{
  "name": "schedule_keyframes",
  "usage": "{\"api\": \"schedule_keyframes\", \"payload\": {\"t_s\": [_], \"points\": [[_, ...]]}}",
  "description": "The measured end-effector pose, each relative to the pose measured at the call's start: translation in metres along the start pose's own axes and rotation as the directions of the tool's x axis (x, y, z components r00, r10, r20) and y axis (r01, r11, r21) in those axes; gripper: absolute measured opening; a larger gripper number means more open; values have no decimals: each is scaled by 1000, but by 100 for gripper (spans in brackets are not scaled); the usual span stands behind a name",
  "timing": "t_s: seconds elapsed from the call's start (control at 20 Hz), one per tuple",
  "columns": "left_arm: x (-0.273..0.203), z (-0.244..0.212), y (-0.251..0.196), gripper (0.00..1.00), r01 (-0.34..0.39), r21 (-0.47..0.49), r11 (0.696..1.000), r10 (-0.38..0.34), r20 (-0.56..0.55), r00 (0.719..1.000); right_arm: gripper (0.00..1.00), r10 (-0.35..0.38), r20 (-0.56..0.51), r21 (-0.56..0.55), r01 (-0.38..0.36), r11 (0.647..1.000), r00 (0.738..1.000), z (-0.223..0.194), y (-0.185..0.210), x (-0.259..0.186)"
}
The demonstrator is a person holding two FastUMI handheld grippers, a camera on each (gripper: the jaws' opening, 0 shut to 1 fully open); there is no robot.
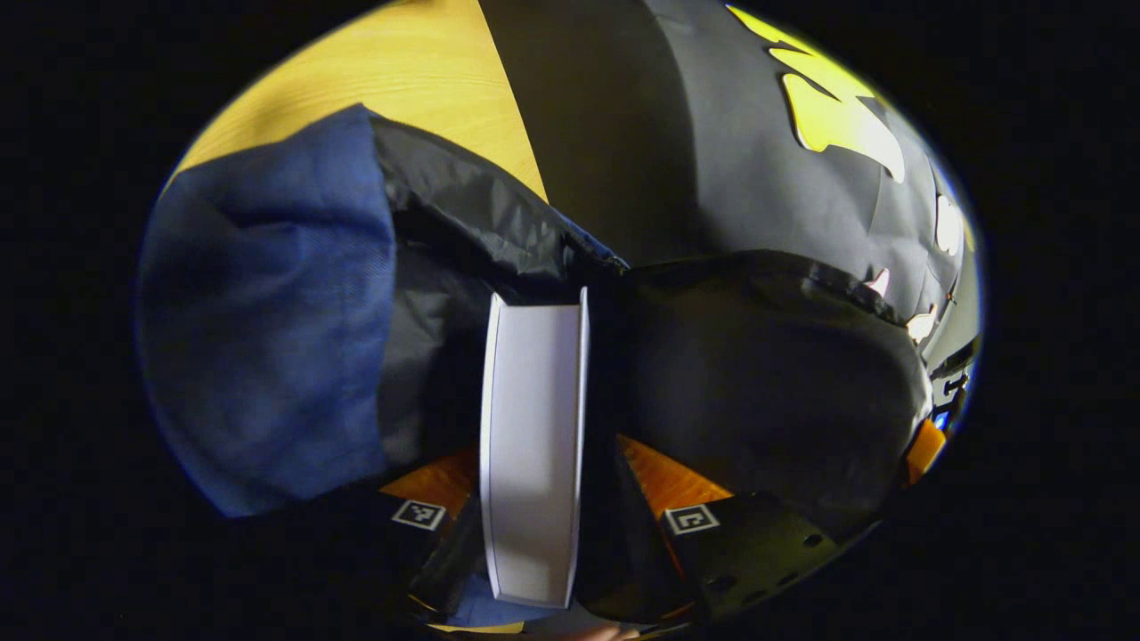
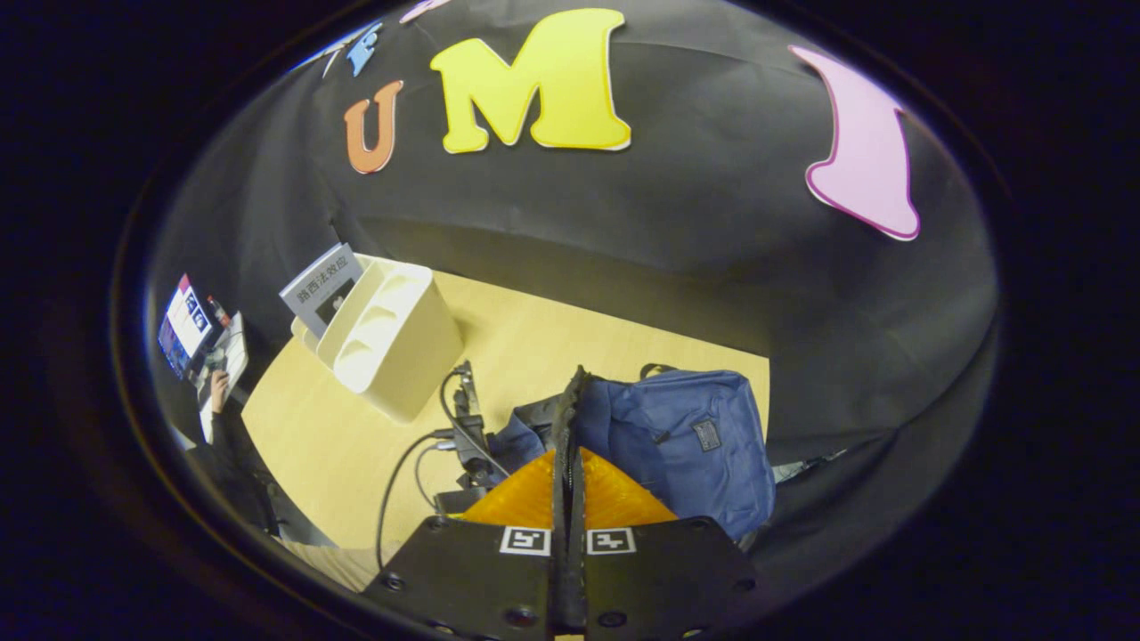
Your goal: Open the schoolbag, grab two books from the bookshelf and put them into the schoolbag.
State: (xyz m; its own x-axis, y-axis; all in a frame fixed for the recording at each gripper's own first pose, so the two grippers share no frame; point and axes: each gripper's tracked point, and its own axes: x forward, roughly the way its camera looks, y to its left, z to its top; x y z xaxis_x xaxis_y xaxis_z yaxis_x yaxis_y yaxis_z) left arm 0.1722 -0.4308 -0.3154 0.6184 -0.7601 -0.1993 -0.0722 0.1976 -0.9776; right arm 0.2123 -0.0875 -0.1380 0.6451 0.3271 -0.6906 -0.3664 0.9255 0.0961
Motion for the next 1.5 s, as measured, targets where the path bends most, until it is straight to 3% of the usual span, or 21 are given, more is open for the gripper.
{"api": "schedule_keyframes", "payload": {"t_s": [0.05, 0.1, 0.35, 0.5, 0.6, 0.8, 0.95, 1.15, 1.2, 1.4, 1.5], "points": [[-10, 4, 2, 96, -15, -4, 1000, 15, 6, 1000, 0, -7, -6, -1, 7, 1000, 1000, -2, -2, 1], [-24, 6, 1, 89, -26, 6, 1000, 26, 6, 1000, 0, -18, -7, -2, 18, 1000, 1000, -5, -4, 2], [-87, 8, 2, 92, -110, 104, 988, 111, -8, 994, 0, -36, -1, 51, 36, 998, 999, -10, -7, 4], [-130, 5, -2, 92, -169, 200, 965, 180, -36, 983, 0, -46, 7, 93, 45, 995, 999, -13, -9, 1], [-162, 6, -7, 92, -215, 299, 930, 236, -33, 971, 2, -49, 16, 121, 47, 992, 999, -16, -9, 0], [-230, 32, -23, 92, -323, 491, 809, 359, 22, 933, 0, -42, 25, 178, 37, 983, 999, -25, -8, 0], [-281, 61, -35, 92, -390, 642, 660, 434, 98, 895, 0, -49, 43, 203, 40, 978, 998, -26, -7, 0], [-337, 91, -57, 92, -451, 704, 549, 493, 162, 854, 0, -65, 69, 224, 48, 973, 996, -27, -4, -1], [-350, 99, -59, 92, -472, 722, 507, 514, 186, 837, 0, -65, 71, 230, 47, 972, 995, -28, -2, 0], [-413, 123, -46, 92, -558, 764, 325, 659, 240, 712, 2, -67, 71, 240, 48, 969, 995, -28, 7, 2], [-438, 136, -44, 92, -576, 783, 236, 696, 278, 663, 0, -72, 73, 228, 54, 972, 995, -29, 9, 1]]}}
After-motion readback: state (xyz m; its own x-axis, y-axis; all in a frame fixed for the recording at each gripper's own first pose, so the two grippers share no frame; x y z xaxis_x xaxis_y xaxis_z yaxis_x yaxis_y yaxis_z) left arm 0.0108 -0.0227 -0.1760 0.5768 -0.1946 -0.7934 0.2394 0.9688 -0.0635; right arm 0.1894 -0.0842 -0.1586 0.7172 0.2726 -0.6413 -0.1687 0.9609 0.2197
